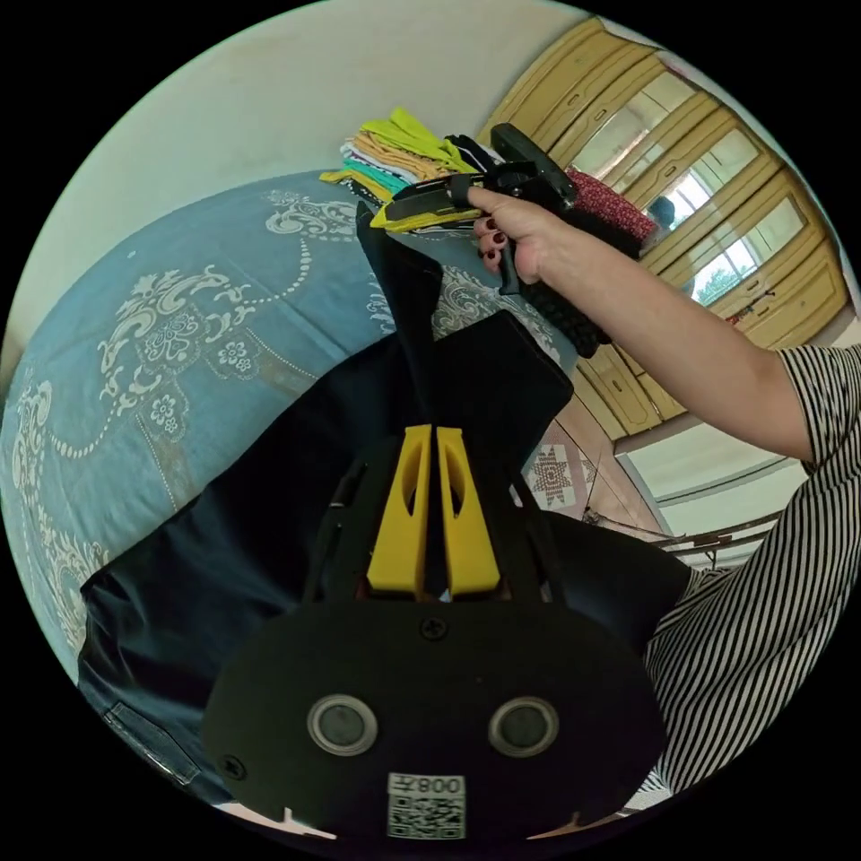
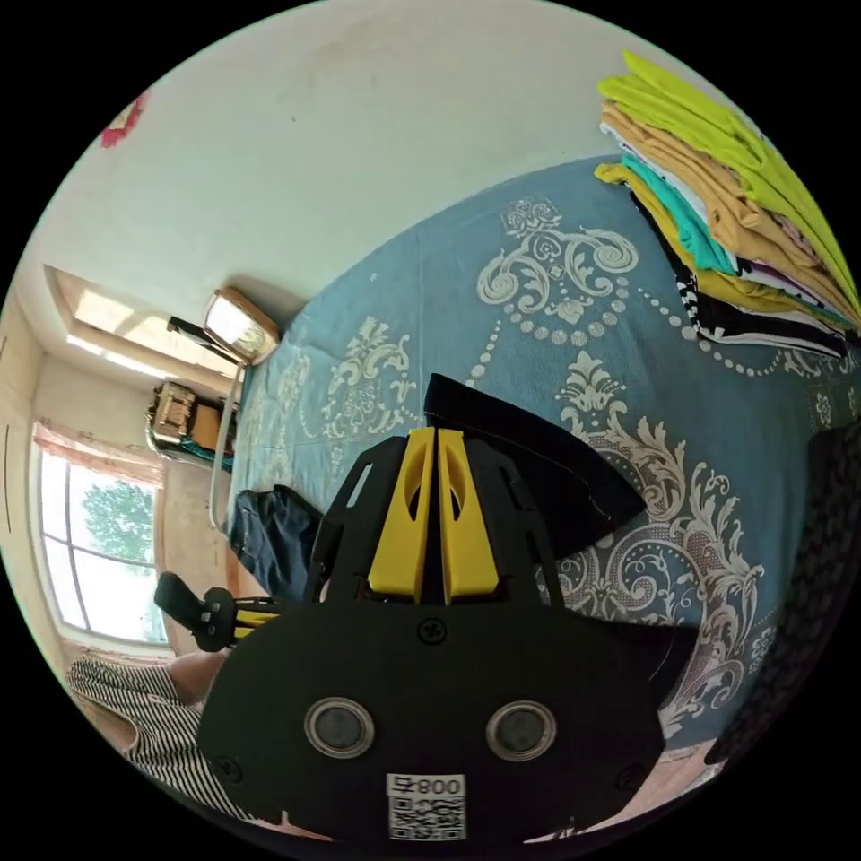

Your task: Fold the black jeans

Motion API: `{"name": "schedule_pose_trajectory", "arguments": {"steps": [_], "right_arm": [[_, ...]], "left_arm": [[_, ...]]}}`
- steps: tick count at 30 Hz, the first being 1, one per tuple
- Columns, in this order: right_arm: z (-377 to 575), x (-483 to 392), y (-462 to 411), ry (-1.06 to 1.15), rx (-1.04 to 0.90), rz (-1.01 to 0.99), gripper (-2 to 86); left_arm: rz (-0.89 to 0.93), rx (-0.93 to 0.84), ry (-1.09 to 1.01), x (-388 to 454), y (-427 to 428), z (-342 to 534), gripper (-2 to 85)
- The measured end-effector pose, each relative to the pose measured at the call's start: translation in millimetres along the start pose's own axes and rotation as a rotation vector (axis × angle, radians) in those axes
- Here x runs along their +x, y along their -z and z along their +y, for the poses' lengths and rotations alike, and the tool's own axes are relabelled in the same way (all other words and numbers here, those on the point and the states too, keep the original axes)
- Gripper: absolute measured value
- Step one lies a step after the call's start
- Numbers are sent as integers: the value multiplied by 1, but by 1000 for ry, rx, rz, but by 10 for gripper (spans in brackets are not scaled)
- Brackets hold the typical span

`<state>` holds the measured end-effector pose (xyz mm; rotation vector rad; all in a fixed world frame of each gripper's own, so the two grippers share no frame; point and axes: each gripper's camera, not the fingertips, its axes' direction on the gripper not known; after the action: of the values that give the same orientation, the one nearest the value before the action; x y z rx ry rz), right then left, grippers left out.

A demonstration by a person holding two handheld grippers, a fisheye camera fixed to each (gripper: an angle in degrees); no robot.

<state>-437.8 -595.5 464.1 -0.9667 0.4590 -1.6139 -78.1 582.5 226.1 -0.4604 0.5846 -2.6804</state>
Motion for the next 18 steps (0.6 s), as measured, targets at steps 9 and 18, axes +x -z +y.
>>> {"name": "schedule_pose_trajectory", "arguments": {"steps": [9, 18], "right_arm": [[235, 164, 190, -56, 272, -389, 4], [454, 330, 191, -434, 306, -515, 32]], "left_arm": [[-95, -125, -237, 127, 20, -74, 8], [-195, -350, -333, 210, -1, -136, 9]]}}
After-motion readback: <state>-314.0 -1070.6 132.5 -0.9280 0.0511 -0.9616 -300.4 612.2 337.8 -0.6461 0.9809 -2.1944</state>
